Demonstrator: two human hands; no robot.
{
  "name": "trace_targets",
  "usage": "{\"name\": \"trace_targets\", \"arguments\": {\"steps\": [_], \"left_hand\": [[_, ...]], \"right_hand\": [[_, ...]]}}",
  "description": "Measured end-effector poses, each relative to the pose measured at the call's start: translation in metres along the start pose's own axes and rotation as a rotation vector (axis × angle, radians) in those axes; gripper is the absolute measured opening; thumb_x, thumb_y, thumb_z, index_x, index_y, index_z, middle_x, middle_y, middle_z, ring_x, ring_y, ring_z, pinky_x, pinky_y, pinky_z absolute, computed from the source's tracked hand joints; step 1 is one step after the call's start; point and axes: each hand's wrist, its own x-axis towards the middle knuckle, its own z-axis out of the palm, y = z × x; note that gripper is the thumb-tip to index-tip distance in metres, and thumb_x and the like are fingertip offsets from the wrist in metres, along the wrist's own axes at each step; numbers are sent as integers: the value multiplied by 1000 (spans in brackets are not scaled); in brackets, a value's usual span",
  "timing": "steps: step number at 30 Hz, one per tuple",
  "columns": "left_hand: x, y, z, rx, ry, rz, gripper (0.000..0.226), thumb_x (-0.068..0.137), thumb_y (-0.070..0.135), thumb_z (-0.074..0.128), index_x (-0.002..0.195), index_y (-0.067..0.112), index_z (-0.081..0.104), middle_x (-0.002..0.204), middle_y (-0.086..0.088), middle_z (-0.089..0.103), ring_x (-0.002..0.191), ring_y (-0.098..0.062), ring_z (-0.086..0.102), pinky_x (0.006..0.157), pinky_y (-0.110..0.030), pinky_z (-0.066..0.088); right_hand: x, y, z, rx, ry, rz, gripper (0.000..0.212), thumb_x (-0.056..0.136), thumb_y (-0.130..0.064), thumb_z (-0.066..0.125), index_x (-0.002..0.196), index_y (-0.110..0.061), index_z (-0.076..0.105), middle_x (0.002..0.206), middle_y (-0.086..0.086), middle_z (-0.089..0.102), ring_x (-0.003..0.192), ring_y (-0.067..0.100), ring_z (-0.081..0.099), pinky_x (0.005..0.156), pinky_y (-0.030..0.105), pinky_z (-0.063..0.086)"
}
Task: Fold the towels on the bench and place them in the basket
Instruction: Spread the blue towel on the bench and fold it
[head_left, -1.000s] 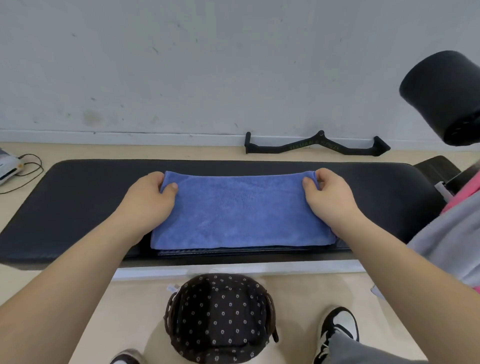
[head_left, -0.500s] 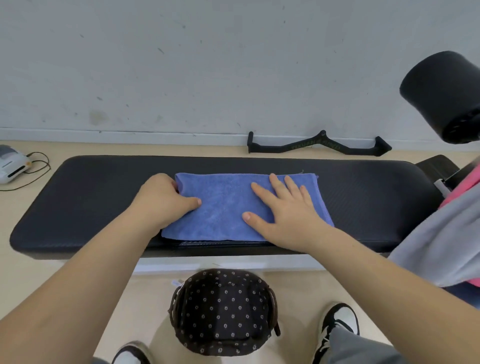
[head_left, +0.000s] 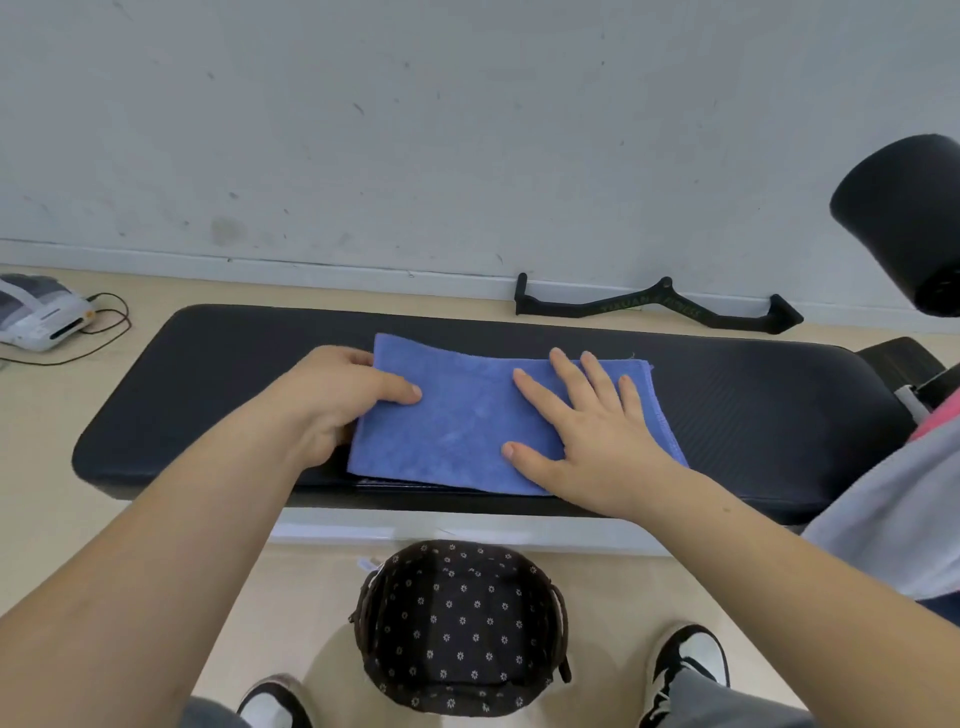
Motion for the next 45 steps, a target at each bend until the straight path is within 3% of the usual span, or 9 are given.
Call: {"name": "trace_targets", "arguments": {"steps": [7, 13, 17, 19, 23, 26, 30, 37, 45], "left_hand": [[-13, -3, -27, -215, -82, -152, 33, 87, 9, 78, 118, 4, 71, 106, -14, 79, 96, -32, 78, 82, -47, 61], [-21, 1, -30, -372, -47, -5, 26, 94, 16, 70, 118, 7, 72, 110, -11, 79, 99, -25, 77, 81, -40, 59], [-27, 10, -20, -392, -20, 108, 11, 94, 9, 66, 104, 7, 71, 99, -10, 78, 91, -24, 77, 83, -40, 60], [-27, 15, -7, -408, -9, 109, 24, 91, 7, 69, 114, 2, 71, 108, -18, 75, 105, -30, 74, 96, -45, 58], [-28, 24, 34, -424, -22, 92, 28, 81, 9, 80, 106, 5, 70, 95, -14, 69, 92, -26, 71, 83, -33, 59], [-27, 29, 73, -265, 12, 141, 21, 80, 10, 80, 97, 10, 67, 65, -3, 59, 60, -21, 55, 58, -30, 48], [-23, 29, 123, -55, 14, 212, 22, 87, 10, 72, 106, 15, 64, 56, 0, 57, 41, -12, 48, 40, -22, 44], [-22, 3, 164, 410, -169, 322, 17, 98, 10, 49, 108, 9, 63, 75, -5, 67, 69, -20, 69, 77, -43, 64], [-23, -2, 129, 245, -83, 339, 33, 100, 10, 54, 132, 18, 60, 93, 0, 74, 77, -14, 76, 82, -31, 63]], "right_hand": [[5, -17, 4, 23, -131, -54, 88, 84, -88, 31, 157, -56, -6, 170, -9, -21, 155, 23, -28, 122, 57, -18], [9, -48, 15, 20, -73, -61, 98, 71, -93, 9, 159, -52, -7, 171, -3, -21, 155, 30, -27, 119, 61, -20], [11, -58, 5, 137, -62, -70, 89, 85, -84, 38, 161, -47, 11, 172, -2, -11, 156, 27, -21, 122, 59, -16], [9, -51, -8, 279, 74, -60, 81, 83, -76, 53, 155, -42, 36, 171, 1, 16, 158, 25, 2, 126, 54, 0], [1, -9, -36, 487, 312, 110, 24, 92, -48, 63, 106, -31, 74, 104, -8, 67, 102, 15, 62, 92, 36, 49], [-7, 25, -32, 789, 244, 245, 34, 98, -37, 60, 83, -9, 72, 76, 11, 68, 65, 12, 57, 63, 28, 48], [-14, 44, -18, 1101, 158, 311, 41, 106, -38, 53, 92, -7, 77, 71, 1, 72, 63, 12, 59, 58, 25, 51], [-7, 49, -12, 1119, 143, 283, 37, 99, -37, 65, 86, -4, 76, 67, 4, 65, 64, 14, 58, 59, 26, 52], [5, 38, -10, 921, 184, 329, 35, 93, -32, 65, 76, -3, 54, 68, 7, 47, 63, 22, 43, 62, 41, 45]]}}
